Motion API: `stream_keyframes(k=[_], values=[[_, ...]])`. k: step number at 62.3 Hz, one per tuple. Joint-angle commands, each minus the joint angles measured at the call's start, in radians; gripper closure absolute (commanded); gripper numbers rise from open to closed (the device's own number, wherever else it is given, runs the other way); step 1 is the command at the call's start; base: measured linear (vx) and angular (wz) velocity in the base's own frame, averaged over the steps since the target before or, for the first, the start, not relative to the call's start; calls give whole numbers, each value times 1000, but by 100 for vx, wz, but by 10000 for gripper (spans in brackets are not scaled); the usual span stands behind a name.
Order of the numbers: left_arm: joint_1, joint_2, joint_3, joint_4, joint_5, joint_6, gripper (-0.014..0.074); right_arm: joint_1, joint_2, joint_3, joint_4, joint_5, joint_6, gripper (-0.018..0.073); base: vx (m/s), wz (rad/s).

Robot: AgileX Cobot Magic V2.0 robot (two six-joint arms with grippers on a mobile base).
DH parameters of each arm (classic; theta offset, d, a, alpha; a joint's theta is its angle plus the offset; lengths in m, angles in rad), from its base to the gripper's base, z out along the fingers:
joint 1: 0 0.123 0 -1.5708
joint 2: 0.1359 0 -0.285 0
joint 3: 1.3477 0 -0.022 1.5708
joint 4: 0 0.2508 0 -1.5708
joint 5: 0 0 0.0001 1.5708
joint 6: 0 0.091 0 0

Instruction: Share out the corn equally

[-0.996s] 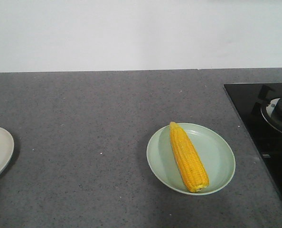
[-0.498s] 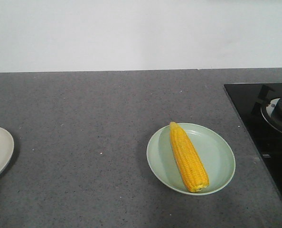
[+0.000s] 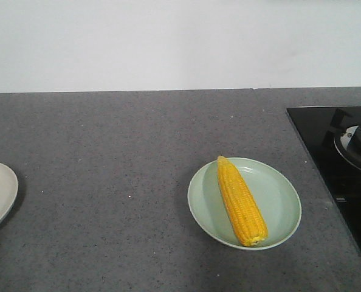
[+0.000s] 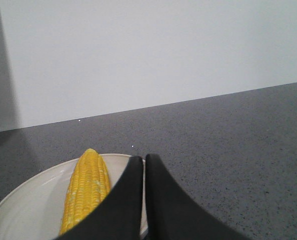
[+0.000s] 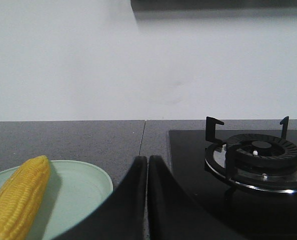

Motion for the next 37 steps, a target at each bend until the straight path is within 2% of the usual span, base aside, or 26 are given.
stream_keyframes(k=[1, 19, 37], values=[[1, -17, 4, -1, -78, -13, 603, -5, -5, 9, -9, -79, -10, 564, 0, 0], [1, -17, 4, -1, -78, -13, 603, -5, -5, 9, -12, -79, -10, 564, 0, 0], [1, -17, 4, -1, -78, -13, 603, -5, -5, 9, -97, -75, -10, 564, 0, 0]])
